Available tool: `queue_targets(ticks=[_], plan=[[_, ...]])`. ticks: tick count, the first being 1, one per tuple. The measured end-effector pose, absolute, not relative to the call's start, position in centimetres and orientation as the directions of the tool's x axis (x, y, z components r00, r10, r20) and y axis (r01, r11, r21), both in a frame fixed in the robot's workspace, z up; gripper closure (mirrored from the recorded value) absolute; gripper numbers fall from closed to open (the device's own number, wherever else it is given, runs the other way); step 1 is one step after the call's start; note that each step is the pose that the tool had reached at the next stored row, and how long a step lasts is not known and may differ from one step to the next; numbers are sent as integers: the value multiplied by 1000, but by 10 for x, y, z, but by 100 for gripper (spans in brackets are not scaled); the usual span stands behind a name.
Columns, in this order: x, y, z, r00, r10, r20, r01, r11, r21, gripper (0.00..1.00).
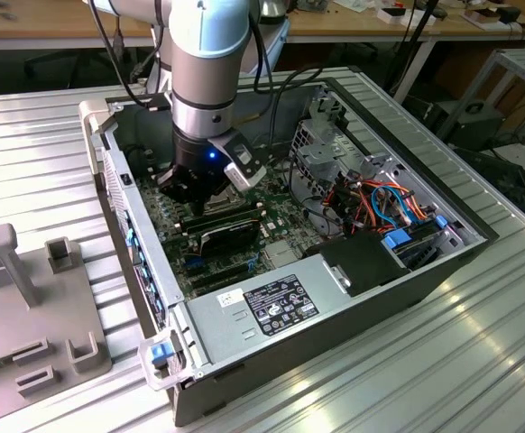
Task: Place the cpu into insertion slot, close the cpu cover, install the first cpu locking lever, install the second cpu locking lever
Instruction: 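Install the second cpu locking lever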
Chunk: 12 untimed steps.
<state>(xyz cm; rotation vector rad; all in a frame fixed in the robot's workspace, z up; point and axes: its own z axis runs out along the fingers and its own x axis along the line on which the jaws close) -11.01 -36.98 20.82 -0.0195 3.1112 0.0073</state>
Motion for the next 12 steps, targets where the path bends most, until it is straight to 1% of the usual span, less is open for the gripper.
queue_targets(ticks=[12], plan=[[-110, -369, 203, -999, -12, -30, -12, 1000, 20, 89]])
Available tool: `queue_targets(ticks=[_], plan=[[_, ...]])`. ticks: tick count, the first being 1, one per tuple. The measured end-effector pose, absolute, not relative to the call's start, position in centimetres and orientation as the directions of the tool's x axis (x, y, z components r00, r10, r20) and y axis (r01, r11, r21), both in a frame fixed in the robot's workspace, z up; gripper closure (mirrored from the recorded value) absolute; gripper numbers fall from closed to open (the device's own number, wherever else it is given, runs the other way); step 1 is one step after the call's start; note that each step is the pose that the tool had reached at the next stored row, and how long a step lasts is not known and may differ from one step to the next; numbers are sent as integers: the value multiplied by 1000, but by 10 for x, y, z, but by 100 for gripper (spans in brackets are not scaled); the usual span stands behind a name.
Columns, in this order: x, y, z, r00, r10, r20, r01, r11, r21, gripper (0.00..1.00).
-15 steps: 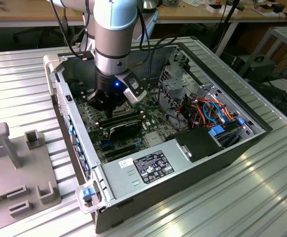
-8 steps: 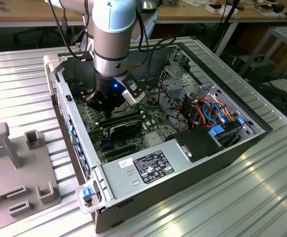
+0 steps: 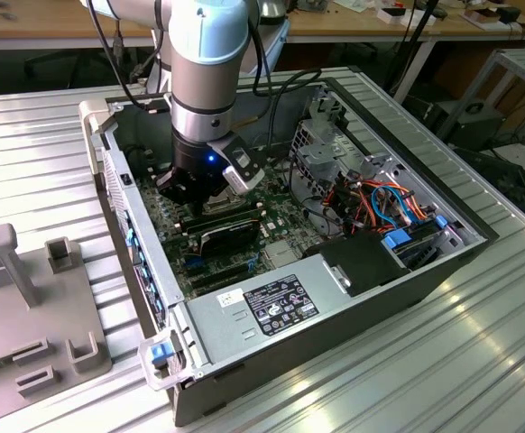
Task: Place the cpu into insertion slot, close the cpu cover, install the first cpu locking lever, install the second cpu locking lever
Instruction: 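Install the second cpu locking lever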
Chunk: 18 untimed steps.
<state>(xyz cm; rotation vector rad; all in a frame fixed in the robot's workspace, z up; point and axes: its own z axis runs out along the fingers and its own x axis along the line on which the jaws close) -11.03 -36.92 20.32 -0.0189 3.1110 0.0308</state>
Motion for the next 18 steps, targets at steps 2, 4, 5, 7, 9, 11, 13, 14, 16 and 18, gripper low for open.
queue_targets(ticks=[2, 4, 5, 7, 9, 11, 13, 14, 16, 18], plan=[[-110, -369, 203, -999, -12, -30, -12, 1000, 20, 89], [-110, -369, 203, -999, -12, -31, -12, 1000, 20, 89], [-110, -369, 202, -999, -12, -30, -12, 1000, 20, 89], [-110, -369, 202, -999, -12, -31, -13, 1000, 21, 89], [-110, -369, 202, -999, -12, -31, -12, 1000, 21, 89], [-111, -369, 202, -999, -12, -30, -12, 1000, 21, 89], [-111, -369, 202, -999, -12, -30, -12, 1000, 21, 89], [-111, -369, 202, -999, -12, -30, -12, 1000, 21, 89], [-110, -369, 202, -1000, -12, -28, -12, 1000, 21, 89], [-110, -369, 202, -1000, -12, -26, -12, 1000, 21, 89]])
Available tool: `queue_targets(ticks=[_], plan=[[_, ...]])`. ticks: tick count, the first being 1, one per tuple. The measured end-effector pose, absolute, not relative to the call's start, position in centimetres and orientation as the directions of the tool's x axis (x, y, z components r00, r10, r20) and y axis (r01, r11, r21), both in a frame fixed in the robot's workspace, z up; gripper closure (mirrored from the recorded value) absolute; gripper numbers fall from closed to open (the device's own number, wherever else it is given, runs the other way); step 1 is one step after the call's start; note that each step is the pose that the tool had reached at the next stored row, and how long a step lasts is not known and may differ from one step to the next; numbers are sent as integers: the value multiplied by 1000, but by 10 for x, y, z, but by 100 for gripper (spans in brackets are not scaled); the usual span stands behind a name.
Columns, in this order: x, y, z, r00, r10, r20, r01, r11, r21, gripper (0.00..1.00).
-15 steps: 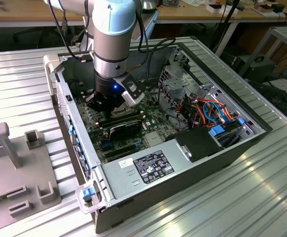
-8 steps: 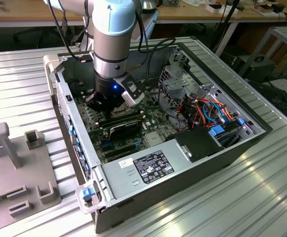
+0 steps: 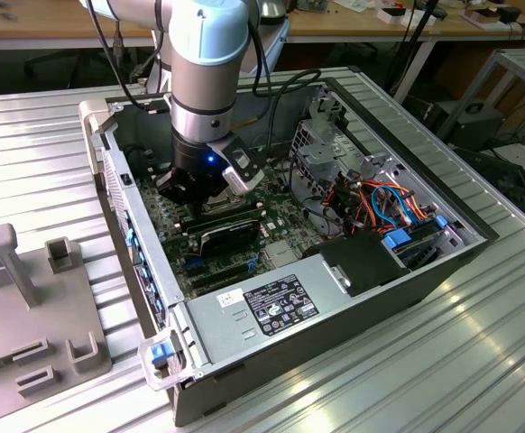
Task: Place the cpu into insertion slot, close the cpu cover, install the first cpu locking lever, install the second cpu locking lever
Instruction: 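Install the second cpu locking lever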
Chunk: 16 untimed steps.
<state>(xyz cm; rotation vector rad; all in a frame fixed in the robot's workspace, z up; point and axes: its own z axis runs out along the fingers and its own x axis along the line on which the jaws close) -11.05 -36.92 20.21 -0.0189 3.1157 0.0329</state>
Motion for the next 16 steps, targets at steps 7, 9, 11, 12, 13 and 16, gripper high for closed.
queue_targets(ticks=[7, 9, 11, 12, 13, 16], plan=[[-111, -369, 201, -1000, -12, -18, -12, 1000, 22, 89], [-111, -369, 200, -1000, -12, -18, -12, 1000, 23, 89], [-110, -369, 200, -1000, -12, -19, -12, 1000, 24, 89], [-110, -369, 201, -1000, -12, -19, -12, 1000, 24, 89], [-110, -369, 203, -1000, -12, -20, -12, 1000, 25, 89], [-110, -368, 211, -1000, -12, -19, -12, 1000, 24, 89]])
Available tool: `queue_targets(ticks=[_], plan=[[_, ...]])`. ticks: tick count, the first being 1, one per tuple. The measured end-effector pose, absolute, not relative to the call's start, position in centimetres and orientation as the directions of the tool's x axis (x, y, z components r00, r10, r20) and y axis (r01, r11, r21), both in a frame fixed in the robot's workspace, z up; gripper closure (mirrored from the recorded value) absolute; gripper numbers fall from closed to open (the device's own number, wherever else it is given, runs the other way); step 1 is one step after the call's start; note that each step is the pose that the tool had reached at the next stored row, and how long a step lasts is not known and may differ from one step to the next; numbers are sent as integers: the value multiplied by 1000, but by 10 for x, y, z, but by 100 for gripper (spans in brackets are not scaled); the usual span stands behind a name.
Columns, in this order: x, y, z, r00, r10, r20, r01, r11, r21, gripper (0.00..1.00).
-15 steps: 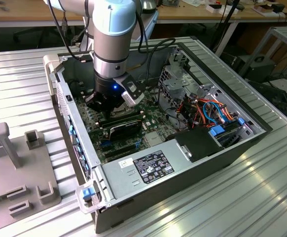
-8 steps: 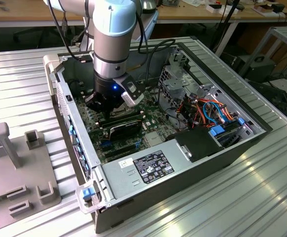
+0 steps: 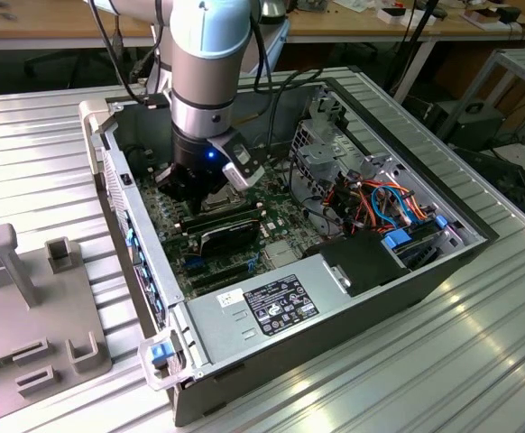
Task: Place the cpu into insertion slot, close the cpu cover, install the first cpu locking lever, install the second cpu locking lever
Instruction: 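Install the second cpu locking lever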
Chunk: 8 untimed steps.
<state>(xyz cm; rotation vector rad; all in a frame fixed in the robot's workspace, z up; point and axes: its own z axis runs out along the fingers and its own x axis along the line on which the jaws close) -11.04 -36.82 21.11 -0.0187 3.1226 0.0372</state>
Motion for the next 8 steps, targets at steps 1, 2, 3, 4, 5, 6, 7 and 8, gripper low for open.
queue_targets(ticks=[1, 2, 3, 4, 5, 6, 7, 8], plan=[[-110, -368, 213, -1000, -12, -19, -12, 1000, 24, 89], [-110, -368, 214, -1000, -12, -19, -12, 1000, 24, 89], [-110, -367, 217, -1000, -12, -19, -12, 1000, 24, 89], [-110, -367, 219, -1000, -12, -19, -12, 1000, 23, 89], [-110, -366, 221, -1000, -12, -19, -12, 1000, 23, 89], [-110, -366, 224, -1000, -12, -19, -12, 1000, 23, 89], [-109, -366, 224, -1000, -12, -19, -12, 1000, 24, 89], [-107, -366, 224, -1000, -12, -19, -12, 1000, 24, 89]])
